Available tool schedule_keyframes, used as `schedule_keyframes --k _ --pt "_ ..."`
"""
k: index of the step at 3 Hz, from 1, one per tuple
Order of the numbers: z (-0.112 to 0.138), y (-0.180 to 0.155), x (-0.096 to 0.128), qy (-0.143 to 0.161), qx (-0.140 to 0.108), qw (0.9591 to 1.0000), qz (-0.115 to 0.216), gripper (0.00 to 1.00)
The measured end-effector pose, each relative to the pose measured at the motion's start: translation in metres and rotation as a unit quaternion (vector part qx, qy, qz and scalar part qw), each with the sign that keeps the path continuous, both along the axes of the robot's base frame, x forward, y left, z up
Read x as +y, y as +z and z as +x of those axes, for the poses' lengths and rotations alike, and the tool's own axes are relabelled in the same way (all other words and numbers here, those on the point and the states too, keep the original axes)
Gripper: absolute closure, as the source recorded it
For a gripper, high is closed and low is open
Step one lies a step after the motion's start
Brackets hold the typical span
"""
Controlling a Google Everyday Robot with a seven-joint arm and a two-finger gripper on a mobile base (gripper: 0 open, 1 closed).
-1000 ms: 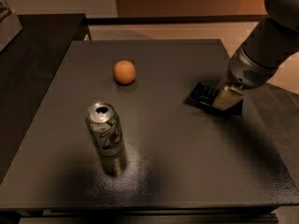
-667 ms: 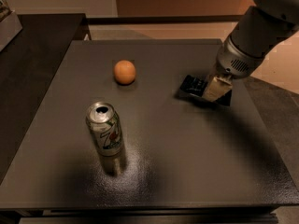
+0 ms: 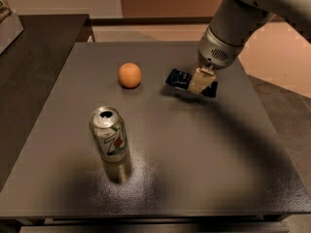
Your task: Move rxbar blueberry near orange
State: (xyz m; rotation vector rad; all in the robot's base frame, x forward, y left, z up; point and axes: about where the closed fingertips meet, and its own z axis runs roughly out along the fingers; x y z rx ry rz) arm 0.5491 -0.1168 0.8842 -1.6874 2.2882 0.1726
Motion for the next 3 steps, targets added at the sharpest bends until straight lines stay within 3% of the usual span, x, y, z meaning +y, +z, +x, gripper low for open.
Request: schedule_keyframes --k 1,3 --pt "0.009 0.001 0.014 0.009 -0.001 1.0 -0.001 1.0" --pt "0.038 -0.026 0.045 0.015 0.003 0.9997 -0.019 0.59"
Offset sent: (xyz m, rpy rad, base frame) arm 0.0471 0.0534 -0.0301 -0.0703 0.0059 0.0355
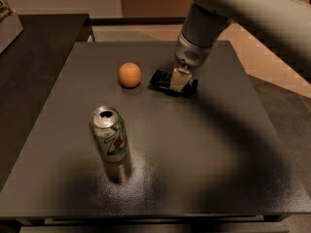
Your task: Move rxbar blueberry near orange
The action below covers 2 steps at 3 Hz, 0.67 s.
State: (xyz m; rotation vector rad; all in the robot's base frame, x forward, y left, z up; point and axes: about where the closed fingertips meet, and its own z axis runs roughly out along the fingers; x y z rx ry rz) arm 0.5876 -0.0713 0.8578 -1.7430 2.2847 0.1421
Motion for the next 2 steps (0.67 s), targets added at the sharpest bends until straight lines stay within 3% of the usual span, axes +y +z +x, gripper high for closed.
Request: schedule_keyframes --k 2 --pt "0.0091 -0.0127 0.0094 0.001 0.003 1.0 0.002 0.13"
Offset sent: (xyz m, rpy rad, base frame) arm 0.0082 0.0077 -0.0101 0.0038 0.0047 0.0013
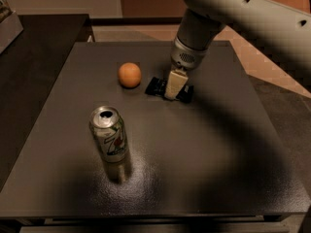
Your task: Move rxbar blueberry near orange
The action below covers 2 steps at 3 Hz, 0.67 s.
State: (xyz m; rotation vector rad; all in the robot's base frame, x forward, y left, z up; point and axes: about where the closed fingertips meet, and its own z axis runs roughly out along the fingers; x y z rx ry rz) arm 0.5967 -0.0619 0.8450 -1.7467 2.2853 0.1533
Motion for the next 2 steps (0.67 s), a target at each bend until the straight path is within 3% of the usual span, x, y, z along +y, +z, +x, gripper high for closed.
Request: schedule_keyframes --k 1,2 --pt "0.0001 -0.0013 0.0008 0.001 0.001 1.0 0.0 0.0" --pt "0.0001 -0.0014 0.0008 0.001 0.001 1.0 0.0 0.0"
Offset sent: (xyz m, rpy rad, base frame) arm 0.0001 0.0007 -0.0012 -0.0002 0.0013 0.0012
